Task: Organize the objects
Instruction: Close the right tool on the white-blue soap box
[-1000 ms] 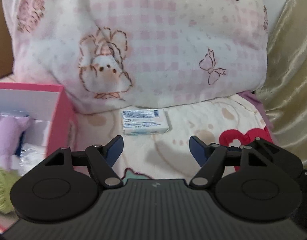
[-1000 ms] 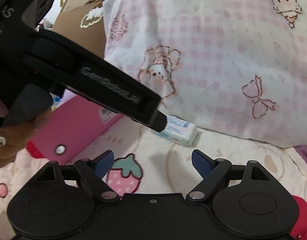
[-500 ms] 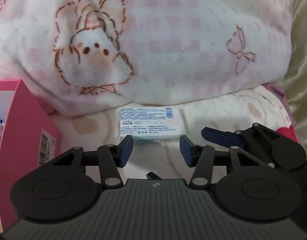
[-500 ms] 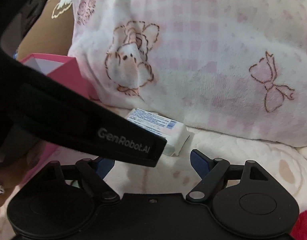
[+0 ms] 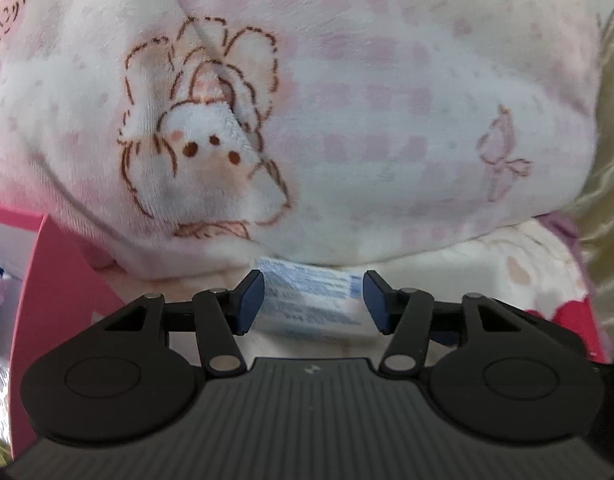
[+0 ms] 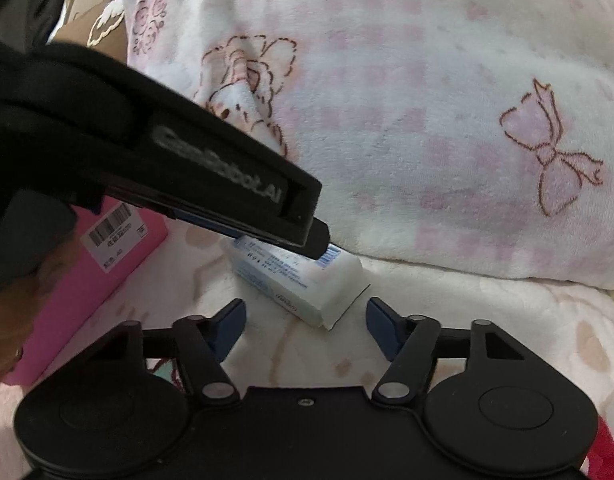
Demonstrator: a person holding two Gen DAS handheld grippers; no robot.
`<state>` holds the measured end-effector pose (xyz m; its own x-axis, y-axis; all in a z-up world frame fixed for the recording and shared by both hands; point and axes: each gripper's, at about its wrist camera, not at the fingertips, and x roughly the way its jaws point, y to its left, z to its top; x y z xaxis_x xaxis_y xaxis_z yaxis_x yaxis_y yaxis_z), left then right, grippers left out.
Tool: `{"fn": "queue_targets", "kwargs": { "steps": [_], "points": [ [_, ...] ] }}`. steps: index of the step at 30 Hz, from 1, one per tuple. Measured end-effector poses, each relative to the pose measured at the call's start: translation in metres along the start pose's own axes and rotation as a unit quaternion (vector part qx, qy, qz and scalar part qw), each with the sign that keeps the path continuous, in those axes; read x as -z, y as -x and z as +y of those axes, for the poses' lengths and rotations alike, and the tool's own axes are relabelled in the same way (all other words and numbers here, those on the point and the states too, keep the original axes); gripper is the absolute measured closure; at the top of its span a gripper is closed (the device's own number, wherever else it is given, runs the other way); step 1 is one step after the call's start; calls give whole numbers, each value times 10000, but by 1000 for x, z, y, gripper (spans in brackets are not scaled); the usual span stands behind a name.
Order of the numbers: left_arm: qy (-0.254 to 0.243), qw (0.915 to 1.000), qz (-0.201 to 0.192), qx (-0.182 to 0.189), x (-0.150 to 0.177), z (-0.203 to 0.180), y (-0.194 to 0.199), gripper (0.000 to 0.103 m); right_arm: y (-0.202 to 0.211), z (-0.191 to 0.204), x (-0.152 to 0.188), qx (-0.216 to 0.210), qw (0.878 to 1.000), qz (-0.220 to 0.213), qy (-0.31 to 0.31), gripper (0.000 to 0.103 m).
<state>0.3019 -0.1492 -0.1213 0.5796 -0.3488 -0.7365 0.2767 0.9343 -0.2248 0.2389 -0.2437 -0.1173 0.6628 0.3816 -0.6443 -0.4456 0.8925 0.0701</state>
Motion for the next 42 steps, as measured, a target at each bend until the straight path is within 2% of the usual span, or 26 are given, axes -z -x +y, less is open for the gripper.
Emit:
{"fn": "queue_targets", "kwargs": {
  "steps": [6, 8, 14, 18, 23, 25, 27, 30, 33, 38, 42],
  "points": [
    [15, 9999, 98, -38, -3, 3, -10, 49, -2, -10, -1, -40, 9997, 57, -241, 56],
    [-52, 9999, 149, 45, -2, 1, -8, 53, 0, -13, -1, -79, 9994, 75, -318, 57],
    [-148, 9992, 290, 236, 12, -10, 1, 55, 15, -12, 12, -33, 9994, 218, -283, 56],
    [-33, 9976, 457, 528, 25, -18, 9, 56, 28, -23, 26, -244, 9975, 382, -544, 51],
    [140, 9953, 584, 761, 41, -22, 10, 56, 36, -33, 39, -235, 9970, 391, -630, 48],
    [219, 9950, 577, 788, 47, -23, 11, 56, 39, -31, 45, -187, 9967, 354, -707, 44],
    [217, 9948, 574, 809, 52, -23, 12, 56, 33, -26, 43, -194, 9960, 356, -795, 31],
    [56, 9965, 494, 665, 57, -25, 13, 56, 36, -19, 46, -112, 9978, 364, -538, 24],
    [-35, 9970, 375, 675, 61, -27, 16, 58, 30, -10, 45, 47, 9984, 326, -460, 19],
    [31, 9953, 326, 909, 66, -23, 22, 62, 34, -2, 51, 338, 9978, 96, -562, 20],
    [69, 9940, 312, 1046, 70, -22, 34, 62, 43, 4, 54, 373, 9977, 93, -564, 20]
  ]
}}
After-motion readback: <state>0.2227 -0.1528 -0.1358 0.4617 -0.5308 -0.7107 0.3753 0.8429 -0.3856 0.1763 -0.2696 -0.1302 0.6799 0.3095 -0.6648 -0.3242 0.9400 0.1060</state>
